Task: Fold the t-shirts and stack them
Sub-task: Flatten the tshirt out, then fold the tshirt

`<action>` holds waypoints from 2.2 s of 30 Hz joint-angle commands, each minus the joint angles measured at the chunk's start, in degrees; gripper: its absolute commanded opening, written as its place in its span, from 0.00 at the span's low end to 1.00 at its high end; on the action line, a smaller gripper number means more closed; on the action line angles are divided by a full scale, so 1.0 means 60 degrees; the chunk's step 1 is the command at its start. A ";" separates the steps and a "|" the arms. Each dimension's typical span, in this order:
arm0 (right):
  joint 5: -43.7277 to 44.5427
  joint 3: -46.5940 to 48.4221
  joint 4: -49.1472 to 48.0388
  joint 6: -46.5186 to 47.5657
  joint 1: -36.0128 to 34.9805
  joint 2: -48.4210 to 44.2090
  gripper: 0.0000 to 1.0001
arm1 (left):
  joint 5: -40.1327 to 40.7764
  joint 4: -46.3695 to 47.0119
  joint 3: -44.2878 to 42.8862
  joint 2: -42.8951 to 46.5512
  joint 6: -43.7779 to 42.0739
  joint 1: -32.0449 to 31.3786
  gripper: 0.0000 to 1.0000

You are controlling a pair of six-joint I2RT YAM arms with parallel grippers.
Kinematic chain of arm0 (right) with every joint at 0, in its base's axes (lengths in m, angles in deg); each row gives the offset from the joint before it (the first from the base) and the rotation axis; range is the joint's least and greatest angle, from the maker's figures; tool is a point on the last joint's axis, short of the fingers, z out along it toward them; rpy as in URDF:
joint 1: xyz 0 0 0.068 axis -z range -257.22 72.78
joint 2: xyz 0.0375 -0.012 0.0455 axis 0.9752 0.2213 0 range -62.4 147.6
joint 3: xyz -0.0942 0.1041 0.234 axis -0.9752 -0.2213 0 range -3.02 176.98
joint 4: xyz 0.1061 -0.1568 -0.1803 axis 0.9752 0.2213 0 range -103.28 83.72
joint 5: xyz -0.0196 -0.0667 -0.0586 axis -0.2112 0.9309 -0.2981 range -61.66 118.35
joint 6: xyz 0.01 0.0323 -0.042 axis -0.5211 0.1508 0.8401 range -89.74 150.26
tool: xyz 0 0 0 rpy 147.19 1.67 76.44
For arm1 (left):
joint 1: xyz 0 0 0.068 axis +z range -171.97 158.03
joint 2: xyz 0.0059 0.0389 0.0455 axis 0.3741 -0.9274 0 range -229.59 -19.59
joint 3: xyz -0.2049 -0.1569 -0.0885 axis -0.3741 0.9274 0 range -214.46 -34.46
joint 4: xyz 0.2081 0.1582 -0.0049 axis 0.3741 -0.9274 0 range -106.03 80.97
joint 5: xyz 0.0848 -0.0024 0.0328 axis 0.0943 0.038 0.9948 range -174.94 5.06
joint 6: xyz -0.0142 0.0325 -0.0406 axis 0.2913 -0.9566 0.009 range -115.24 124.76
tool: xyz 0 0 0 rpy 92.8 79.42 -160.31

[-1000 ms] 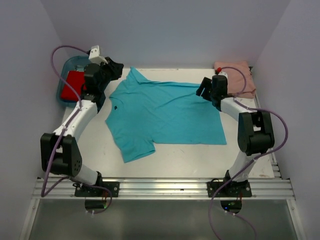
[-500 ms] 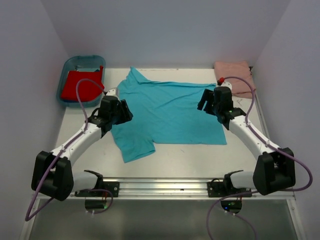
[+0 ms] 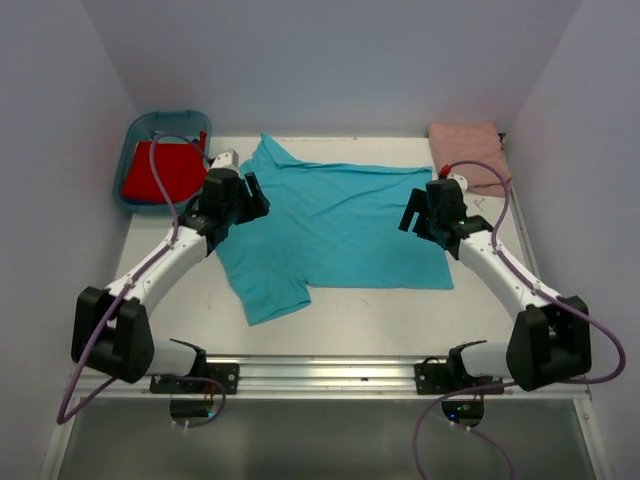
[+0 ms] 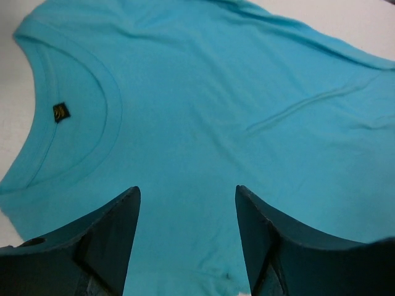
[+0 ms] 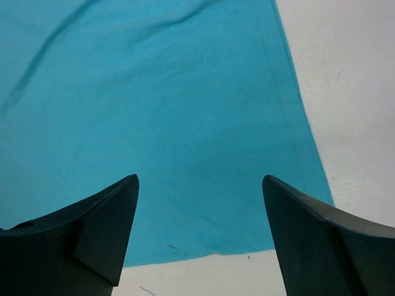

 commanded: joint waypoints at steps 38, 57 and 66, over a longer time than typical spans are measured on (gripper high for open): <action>-0.1602 0.3146 -0.0926 0.0504 0.0293 0.4560 0.83 | -0.2972 0.4921 -1.3717 -1.4078 0.3137 0.2864 0.67; -0.1134 0.1433 -0.1938 0.0547 0.0278 0.2525 0.84 | -0.2887 0.8749 -0.3310 -0.4202 0.0560 0.2382 0.62; -0.0122 0.0527 0.0494 -0.0067 0.0205 0.0785 0.83 | -0.0470 -0.0972 -0.0289 0.0273 -0.0117 0.0083 0.50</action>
